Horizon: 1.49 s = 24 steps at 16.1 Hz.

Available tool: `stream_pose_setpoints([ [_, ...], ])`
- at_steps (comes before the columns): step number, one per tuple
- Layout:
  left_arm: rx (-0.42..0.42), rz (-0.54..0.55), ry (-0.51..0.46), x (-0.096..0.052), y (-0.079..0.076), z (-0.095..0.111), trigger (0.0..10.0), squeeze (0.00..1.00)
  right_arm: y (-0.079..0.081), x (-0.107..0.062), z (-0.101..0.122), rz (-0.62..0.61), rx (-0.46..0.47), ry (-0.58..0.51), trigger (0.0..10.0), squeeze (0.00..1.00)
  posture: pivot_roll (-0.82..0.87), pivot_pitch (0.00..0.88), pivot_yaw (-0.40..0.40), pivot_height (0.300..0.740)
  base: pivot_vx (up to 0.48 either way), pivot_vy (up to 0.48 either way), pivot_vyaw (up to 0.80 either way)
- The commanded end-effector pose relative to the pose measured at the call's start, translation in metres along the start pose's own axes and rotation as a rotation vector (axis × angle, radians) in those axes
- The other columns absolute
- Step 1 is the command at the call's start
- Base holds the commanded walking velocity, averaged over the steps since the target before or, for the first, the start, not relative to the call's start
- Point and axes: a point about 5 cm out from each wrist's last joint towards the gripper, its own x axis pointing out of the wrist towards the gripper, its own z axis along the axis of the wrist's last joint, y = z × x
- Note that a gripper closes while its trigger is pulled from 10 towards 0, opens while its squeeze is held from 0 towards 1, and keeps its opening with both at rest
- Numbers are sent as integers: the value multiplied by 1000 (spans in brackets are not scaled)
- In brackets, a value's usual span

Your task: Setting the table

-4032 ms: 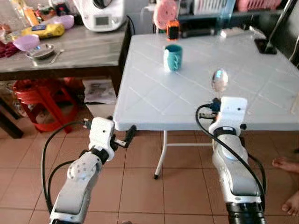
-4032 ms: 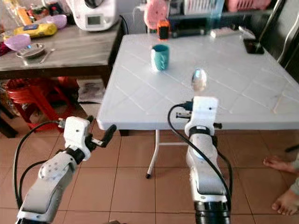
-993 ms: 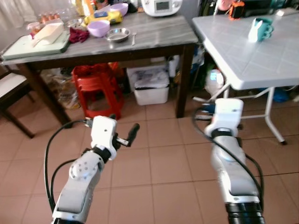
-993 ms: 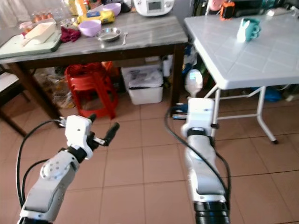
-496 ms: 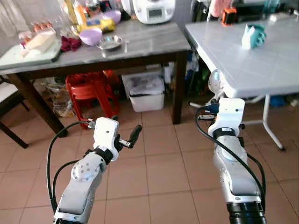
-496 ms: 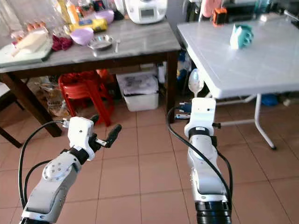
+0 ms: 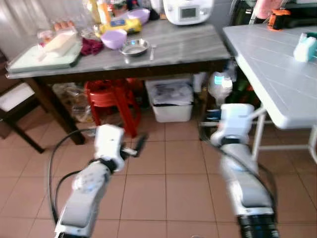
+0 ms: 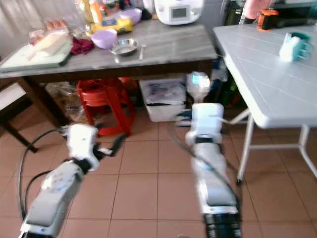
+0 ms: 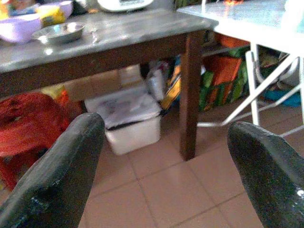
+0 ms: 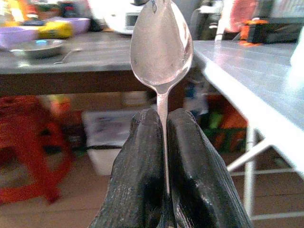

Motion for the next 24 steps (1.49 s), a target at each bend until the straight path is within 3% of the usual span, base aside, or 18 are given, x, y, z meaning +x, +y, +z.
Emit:
stream_pose_setpoints([
  [1, 19, 12, -1, -3, 8, 2, 10000, 0, 10, 0, 7, 31, 18, -24, 10000, 0, -26, 70, 81, 740, 439, 0, 0],
  [10, 23, 1, 5, 0, 6, 2, 10000, 0, 8, 0, 5, 27, 13, -24, 10000, 0, -28, 62, 83, 740, 429, 0, 430],
  [18, 6, -15, -8, 1, -1, 4, 10000, 0, 5, -1, 6, 21, 5, -27, 10000, 0, -38, 65, 76, 740, 390, 0, 0],
  [21, 25, 58, -43, 2, 9, 9, 10000, 0, -5, -6, 7, -4, -24, -37, 10000, 0, -45, 68, 70, 740, 307, 0, 0],
  [24, 38, 126, -43, -2, 20, 8, 10000, 0, -26, -17, 4, -71, -64, -40, 10000, 0, -54, 71, 65, 740, 304, 0, 0],
])
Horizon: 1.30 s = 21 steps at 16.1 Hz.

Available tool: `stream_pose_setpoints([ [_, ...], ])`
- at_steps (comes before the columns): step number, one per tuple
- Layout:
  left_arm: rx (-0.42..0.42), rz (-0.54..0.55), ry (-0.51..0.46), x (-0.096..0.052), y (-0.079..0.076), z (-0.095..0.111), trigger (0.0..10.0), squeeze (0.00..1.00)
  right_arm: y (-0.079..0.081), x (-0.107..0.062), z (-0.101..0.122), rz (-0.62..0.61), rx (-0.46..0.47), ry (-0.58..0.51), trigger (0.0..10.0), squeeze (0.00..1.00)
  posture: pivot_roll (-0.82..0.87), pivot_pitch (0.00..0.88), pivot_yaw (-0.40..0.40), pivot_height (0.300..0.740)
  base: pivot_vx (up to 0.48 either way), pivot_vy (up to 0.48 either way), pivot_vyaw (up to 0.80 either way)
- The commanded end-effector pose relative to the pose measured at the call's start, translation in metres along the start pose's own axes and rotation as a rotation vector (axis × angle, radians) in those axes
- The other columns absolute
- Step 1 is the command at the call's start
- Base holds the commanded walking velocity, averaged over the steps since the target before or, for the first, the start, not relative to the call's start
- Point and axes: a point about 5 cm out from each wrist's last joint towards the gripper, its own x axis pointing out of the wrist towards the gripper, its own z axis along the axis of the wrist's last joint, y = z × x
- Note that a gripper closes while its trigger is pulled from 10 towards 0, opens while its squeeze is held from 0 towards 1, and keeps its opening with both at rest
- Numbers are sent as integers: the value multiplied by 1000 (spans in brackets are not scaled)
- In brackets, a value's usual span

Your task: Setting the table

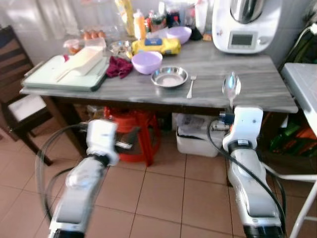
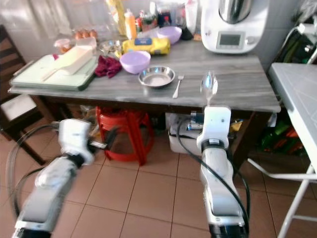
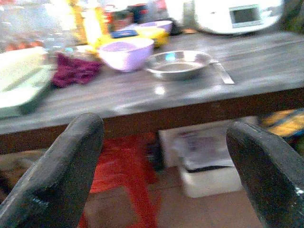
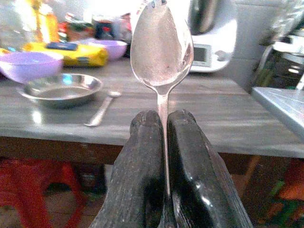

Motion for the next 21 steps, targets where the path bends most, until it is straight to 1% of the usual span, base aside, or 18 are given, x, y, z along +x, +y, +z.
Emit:
stream_pose_setpoints([
  [1, 4, 3, -5, 1, -4, -1, 10000, 0, -16, -4, 1, -51, -22, -5, 10000, 0, -62, 73, 66, 740, 292, 0, 0],
  [2, 13, 17, 0, 0, -3, -2, 10000, 0, -20, -8, -2, -58, -31, 6, 10000, 0, -67, 73, 63, 740, 289, 0, 0],
  [4, 16, 20, 1, 0, -3, -3, 10000, 0, -21, -9, -3, -57, -33, 8, 10000, 0, -69, 73, 63, 740, 277, 0, 0],
  [6, 17, 18, 2, -2, -2, -4, 10000, 0, -23, -8, 2, -68, -37, -4, 10000, 0, -78, 76, 68, 740, 277, 0, 0],
  [8, 19, 15, 15, -5, -1, -7, 10000, 0, -26, -8, 2, -85, -34, -2, 10000, 0, -77, 81, 71, 740, 281, 0, 0],
  [9, 17, 12, 21, -7, -1, -8, 10000, 0, -25, -8, 2, -87, -25, 2, 10000, 0, -76, 86, 72, 740, 277, 0, 0],
  [10, 10, -1, 21, -6, -6, -8, 10000, 0, -23, -8, 1, -80, -13, 11, 10000, 0, -75, 90, 73, 740, 281, 0, -738],
  [13, 3, -13, 18, -6, -9, -7, 10000, 0, -21, -8, 1, -75, -16, 14, 10000, 0, -73, 95, 74, 740, 277, 0, -744],
  [15, 1, -18, 24, -7, -10, -9, 10000, 0, -20, -8, 1, -71, -15, 14, 10000, 0, -72, 95, 75, 740, 281, 0, 0],
  [21, 1, -25, 22, -6, -11, -7, 10000, 0, -15, -6, 1, -51, -17, 16, 10000, 0, -66, 95, 79, 740, 284, 0, 0],
])
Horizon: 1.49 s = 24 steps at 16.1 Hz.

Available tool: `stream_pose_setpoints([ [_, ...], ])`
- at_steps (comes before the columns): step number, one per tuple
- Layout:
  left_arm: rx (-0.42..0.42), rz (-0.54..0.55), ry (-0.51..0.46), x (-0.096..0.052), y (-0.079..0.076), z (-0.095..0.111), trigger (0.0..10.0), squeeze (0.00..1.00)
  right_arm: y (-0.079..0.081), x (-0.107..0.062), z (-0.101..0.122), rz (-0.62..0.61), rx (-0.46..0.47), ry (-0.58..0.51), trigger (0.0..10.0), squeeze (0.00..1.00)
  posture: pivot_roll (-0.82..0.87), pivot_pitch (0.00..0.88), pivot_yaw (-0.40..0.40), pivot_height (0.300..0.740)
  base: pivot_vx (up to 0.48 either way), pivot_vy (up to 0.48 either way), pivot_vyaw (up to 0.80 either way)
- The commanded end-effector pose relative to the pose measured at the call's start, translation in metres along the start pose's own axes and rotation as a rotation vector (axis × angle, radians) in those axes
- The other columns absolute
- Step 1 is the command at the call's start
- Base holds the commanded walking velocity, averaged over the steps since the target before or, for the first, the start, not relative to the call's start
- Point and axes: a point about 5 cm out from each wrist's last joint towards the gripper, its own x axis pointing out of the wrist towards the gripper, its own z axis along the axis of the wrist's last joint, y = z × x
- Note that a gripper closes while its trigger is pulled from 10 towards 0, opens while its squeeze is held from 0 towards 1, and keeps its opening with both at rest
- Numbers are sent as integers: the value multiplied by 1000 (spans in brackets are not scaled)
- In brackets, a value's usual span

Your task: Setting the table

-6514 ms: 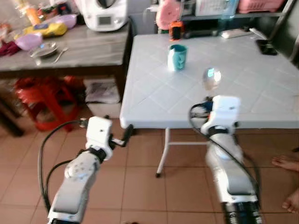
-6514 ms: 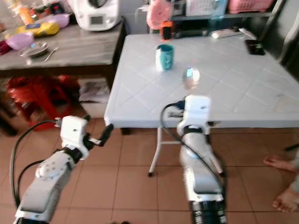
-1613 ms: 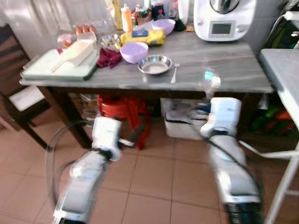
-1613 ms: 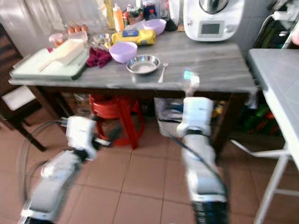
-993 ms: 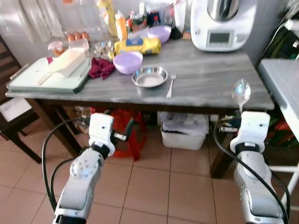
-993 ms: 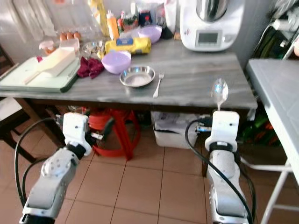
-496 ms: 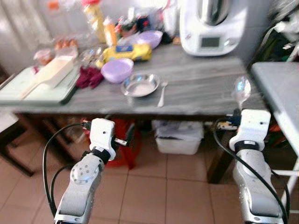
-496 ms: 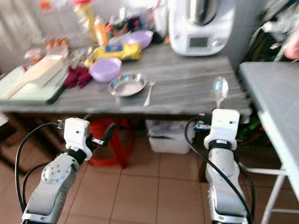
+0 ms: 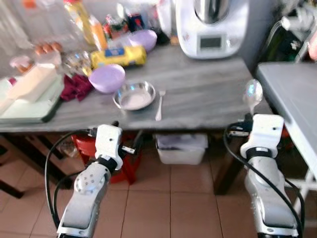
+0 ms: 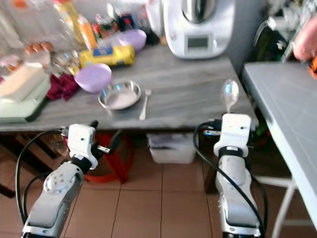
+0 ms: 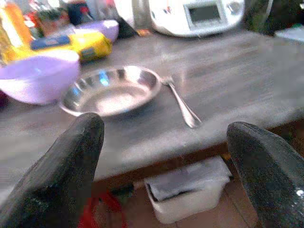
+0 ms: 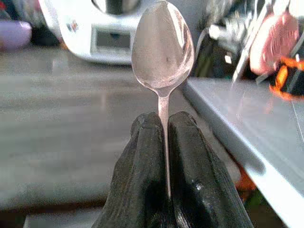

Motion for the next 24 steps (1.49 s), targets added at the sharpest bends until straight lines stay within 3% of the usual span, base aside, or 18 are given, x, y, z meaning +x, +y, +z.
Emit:
stream_pose_setpoints([
  [1, 11, 17, 19, -5, 7, -3, 10000, 0, 10, -1, 1, 30, 20, -1, 10000, 0, -64, 95, 80, 740, 289, 0, 0],
  [10, 21, 17, 26, -5, 10, -3, 10000, 0, 17, 0, 0, 64, 28, 5, 10000, 0, -54, 92, 80, 740, 285, 0, 0],
  [17, 43, 8, 44, -11, 18, -4, 10000, 0, 25, -1, -2, 81, 66, 18, 10000, 0, -39, 89, 88, 740, 0, 0, 0],
  [21, 40, 5, 38, -13, 21, -2, 10000, 0, 35, 6, -1, 92, 184, 47, 10000, 0, -29, 87, 110, 740, 0, 0, 0],
  [24, 45, -17, 52, -16, 21, -2, 10000, 0, 44, 21, 3, 100, 257, 60, 10000, 0, -20, 92, 124, 740, 0, 0, 0],
])
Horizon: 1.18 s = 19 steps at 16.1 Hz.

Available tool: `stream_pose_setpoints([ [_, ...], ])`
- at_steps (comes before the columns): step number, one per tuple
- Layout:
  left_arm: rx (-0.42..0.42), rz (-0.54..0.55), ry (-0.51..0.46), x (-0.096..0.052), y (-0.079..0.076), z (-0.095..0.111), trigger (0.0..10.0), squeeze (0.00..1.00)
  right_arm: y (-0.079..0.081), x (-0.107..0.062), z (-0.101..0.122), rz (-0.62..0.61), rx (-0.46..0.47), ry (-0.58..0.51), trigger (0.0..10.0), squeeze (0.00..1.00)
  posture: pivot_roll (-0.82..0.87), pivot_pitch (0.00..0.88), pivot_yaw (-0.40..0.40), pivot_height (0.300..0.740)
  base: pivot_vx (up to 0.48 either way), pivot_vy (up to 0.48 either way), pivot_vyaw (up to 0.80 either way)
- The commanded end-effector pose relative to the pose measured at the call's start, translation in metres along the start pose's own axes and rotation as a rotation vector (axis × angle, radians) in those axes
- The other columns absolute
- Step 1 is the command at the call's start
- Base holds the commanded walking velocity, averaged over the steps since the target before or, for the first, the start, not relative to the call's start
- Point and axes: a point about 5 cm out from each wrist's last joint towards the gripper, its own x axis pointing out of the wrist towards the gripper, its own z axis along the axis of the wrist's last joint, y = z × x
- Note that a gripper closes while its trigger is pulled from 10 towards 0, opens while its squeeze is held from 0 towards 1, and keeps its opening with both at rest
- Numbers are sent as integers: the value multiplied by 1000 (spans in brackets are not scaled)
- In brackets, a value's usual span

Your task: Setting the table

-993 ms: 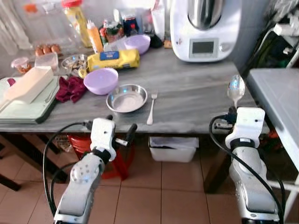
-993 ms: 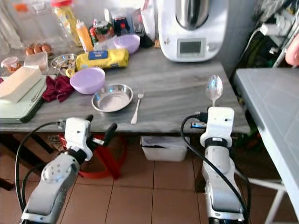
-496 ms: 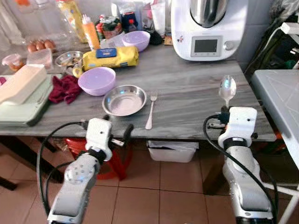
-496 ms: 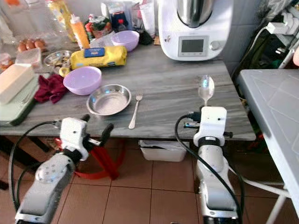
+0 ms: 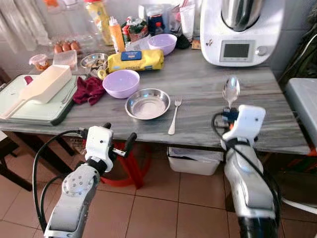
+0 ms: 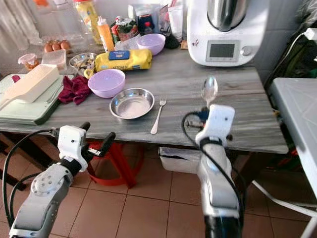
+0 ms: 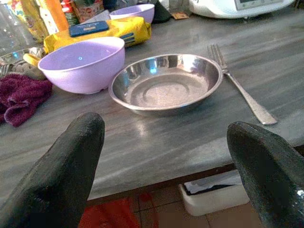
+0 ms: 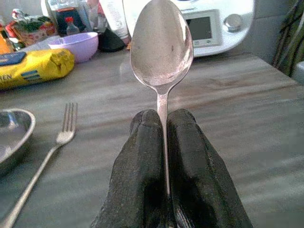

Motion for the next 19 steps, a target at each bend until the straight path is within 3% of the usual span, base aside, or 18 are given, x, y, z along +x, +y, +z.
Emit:
stream_pose_setpoints([
  [1, 4, -10, 13, -5, 2, 0, 10000, 0, 4, 7, 1, -14, 56, 9, 10000, 0, -15, 92, 124, 740, 0, 0, 0],
  [2, 0, -27, 26, -8, 1, -2, 10000, 0, 9, 14, 1, -28, 132, 30, 10000, 0, -5, 97, 129, 740, 0, 0, 0],
  [5, -2, -102, 57, -13, -5, -5, 10000, 0, 29, 32, 6, -21, 222, 51, 10000, 0, 15, 102, 122, 740, 0, 0, 0],
  [9, -22, -163, 75, -19, -13, -6, 10000, 0, 42, 47, 1, 3, 273, 122, 10000, 0, 18, 114, 103, 740, 0, 0, 0],
  [12, -48, -224, 89, -24, -23, -9, 10000, 0, 38, 53, -9, -22, 270, 165, 10000, 0, 19, 117, 93, 740, 0, 0, 0],
  [19, -55, -238, 92, -21, -25, -8, 10000, 0, 34, 68, -23, -13, 305, 265, 10000, 0, 12, 121, 93, 740, 0, 0, 0],
])
